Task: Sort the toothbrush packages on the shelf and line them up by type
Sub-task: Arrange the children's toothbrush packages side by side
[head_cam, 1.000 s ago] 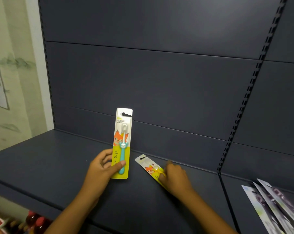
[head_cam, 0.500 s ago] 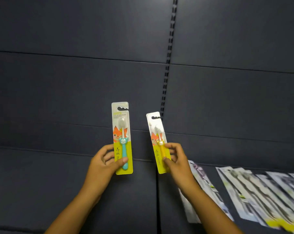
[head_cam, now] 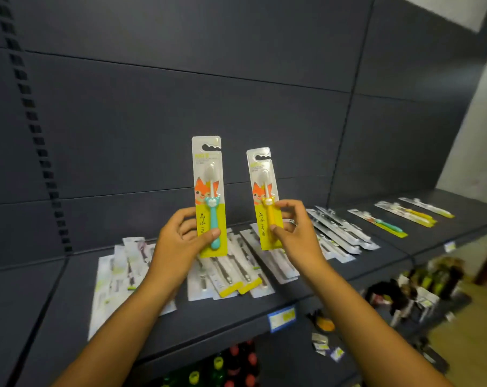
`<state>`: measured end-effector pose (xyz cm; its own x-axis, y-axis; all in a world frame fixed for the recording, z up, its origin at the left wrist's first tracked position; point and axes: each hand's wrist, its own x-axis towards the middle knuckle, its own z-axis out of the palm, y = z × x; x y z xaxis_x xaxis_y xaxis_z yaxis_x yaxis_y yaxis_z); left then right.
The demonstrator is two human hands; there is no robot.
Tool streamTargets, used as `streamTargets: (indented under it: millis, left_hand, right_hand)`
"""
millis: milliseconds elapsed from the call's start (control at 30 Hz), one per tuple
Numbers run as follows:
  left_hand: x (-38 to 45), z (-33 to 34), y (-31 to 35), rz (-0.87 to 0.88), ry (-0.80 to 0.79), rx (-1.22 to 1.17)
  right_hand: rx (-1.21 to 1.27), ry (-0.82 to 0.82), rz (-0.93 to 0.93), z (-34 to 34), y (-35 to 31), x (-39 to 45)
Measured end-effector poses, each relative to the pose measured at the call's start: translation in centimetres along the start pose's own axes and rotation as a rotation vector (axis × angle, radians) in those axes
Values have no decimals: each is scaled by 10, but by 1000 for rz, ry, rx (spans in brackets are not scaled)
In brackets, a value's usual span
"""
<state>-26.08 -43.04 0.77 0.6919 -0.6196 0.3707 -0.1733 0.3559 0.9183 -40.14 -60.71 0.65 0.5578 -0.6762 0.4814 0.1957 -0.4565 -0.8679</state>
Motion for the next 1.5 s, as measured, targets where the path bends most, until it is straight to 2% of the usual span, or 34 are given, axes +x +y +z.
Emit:
streamTargets:
  millis: [267,733,967,1167,1500]
  left_hand:
    - [47,129,-41,-34,-145,-16]
    - [195,394,-125,-62,-349,-90]
    - [222,511,-152,-75,-400,-102]
    - [233,594,-175,-55,-347,-80]
    - [233,707,-209,-111,-118,-45]
  right_hand:
    - [-61,129,45,-118,42,30]
    - [-217,311,75,-345,130,144]
    - [-234,382,84,-457,166,167]
    - [-205,314,95,-542,201,203]
    - [-130,102,138,-668,258,262]
